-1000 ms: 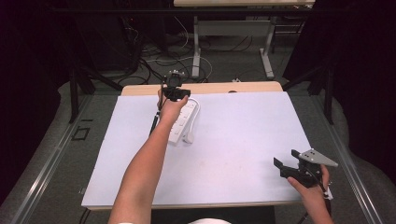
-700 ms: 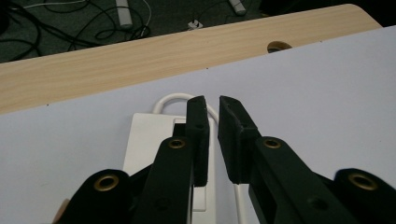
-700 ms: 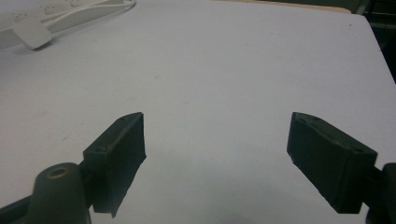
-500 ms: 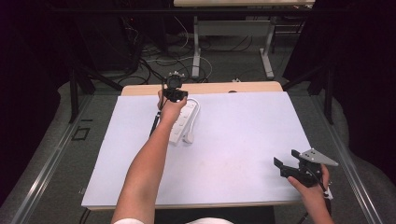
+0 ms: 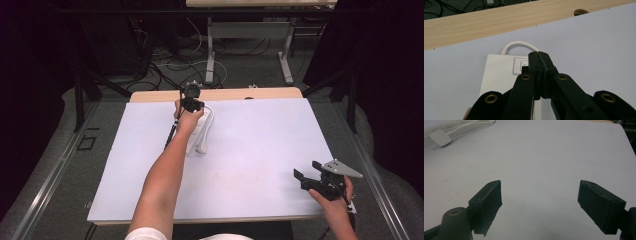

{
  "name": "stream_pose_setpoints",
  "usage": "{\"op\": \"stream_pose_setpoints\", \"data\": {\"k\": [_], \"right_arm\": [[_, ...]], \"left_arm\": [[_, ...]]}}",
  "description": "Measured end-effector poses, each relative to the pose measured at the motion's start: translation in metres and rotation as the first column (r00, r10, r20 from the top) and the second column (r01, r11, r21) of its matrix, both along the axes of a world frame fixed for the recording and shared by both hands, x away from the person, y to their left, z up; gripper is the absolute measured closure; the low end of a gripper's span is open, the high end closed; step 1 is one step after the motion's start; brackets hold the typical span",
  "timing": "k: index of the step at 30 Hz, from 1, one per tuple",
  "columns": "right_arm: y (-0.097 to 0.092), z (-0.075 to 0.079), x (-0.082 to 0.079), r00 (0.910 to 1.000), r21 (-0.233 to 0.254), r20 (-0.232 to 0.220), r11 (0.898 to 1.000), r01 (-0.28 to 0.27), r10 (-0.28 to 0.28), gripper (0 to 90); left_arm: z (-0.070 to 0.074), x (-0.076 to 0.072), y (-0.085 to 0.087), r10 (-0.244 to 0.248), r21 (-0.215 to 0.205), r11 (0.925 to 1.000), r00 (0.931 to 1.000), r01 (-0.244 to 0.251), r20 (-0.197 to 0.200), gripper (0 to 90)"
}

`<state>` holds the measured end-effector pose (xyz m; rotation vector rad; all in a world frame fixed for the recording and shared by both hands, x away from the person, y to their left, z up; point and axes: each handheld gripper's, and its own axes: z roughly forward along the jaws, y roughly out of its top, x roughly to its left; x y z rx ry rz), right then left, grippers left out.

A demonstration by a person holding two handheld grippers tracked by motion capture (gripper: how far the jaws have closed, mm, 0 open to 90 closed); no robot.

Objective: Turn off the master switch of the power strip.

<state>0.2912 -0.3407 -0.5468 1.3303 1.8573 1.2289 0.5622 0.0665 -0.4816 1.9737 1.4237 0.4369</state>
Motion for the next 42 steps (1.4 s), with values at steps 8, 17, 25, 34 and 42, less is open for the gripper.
{"op": "stream_pose_setpoints", "data": {"k": [8, 17, 25, 34, 42], "right_arm": [[0.0, 0.0, 0.0, 0.9999, 0.009, 0.0, 1.0, 0.016, -0.016, 18.6], [-0.001, 0.003, -0.001, 0.9998, 0.011, -0.002, 1.0, 0.02, -0.02, 18.6], [-0.002, 0.002, -0.001, 1.0, 0.02, 0.002, 1.0, 0.008, -0.008, 18.6], [-0.002, 0.005, -0.003, 0.9999, 0.047, -0.008, 0.999, 0.013, -0.012, 18.4], [-0.005, 0.003, -0.004, 0.9999, 0.045, -0.008, 0.999, 0.014, -0.014, 18.0]], "left_arm": [[-0.013, 0.009, 0.001, 0.015, 0.008, 0.9999, 0.9998, -0.014, -0.014, 89.9], [-0.027, 0.019, 0.002, 0.034, 0.01, 0.9994, 0.9983, -0.033, -0.048, 90.0], [-0.036, 0.024, 0.002, 0.041, 0.015, 0.9991, 0.9969, -0.04, -0.067, 90.0], [-0.042, 0.029, -0.006, 0.036, 0.025, 0.9991, 0.9974, -0.034, -0.062, 90.0], [-0.043, 0.03, -0.009, 0.041, 0.066, 0.9971, 0.9972, -0.037, -0.062, 90.0]]}}
